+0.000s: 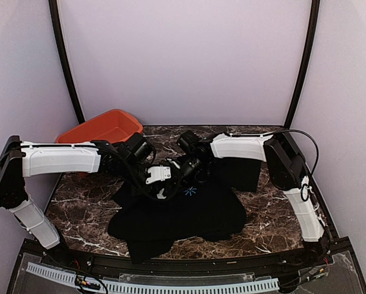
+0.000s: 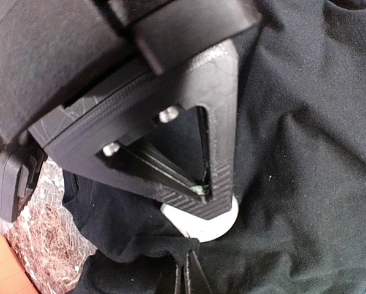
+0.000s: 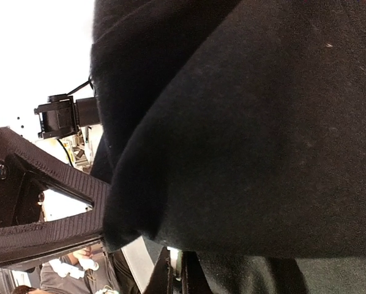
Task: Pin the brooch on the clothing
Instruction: Cross the brooch on the flattened clothing.
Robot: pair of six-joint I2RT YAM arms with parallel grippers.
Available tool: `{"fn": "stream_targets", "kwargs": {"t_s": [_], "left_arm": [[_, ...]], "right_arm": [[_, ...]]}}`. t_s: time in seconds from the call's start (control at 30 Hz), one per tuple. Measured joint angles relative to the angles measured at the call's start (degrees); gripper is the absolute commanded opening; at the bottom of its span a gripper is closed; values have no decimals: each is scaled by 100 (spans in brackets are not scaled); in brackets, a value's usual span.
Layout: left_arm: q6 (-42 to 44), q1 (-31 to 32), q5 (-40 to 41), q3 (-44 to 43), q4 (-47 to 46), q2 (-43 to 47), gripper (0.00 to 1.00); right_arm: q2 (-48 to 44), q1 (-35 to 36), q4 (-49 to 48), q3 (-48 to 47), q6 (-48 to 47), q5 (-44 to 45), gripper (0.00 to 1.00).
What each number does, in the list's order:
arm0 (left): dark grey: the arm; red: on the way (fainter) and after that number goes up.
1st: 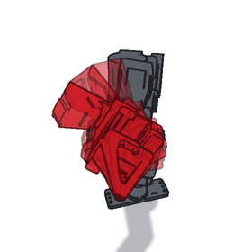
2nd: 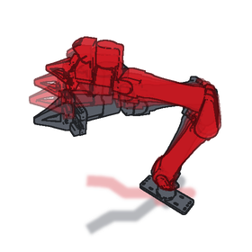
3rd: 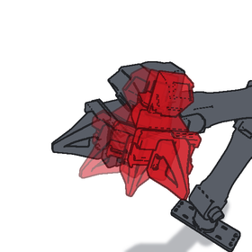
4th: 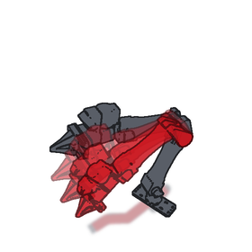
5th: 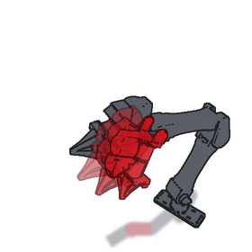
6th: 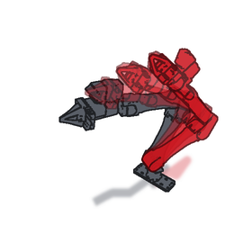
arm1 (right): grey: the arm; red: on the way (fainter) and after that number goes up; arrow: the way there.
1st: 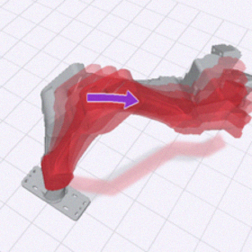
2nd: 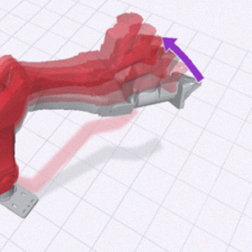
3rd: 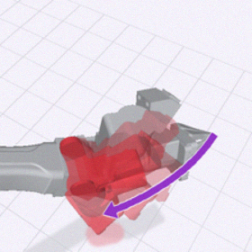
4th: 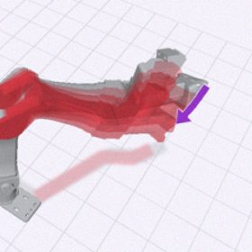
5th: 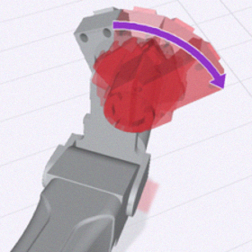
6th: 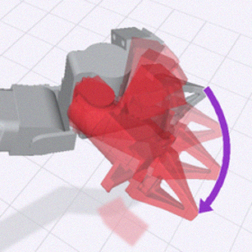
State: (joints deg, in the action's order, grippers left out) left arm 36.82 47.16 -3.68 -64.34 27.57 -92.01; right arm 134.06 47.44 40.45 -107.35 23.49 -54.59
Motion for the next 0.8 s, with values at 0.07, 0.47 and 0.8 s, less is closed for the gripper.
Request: {"fn": "stream_targets", "kwargs": {"t_s": [0.07, 0.47, 0.8], "left_arm": [[0, 0, -7, 0, 0, 0, 1], [0, 0, -44, 0, 85, 0, 1], [0, 13, -76, 0, 144, 0, 1]], "right_arm": [[0, 17, 31, -39, -28, 4, 0], [160, 170, 94, -260, -57, -76, 0], [181, 238, 116, -289, -57, -173, 0]]}}
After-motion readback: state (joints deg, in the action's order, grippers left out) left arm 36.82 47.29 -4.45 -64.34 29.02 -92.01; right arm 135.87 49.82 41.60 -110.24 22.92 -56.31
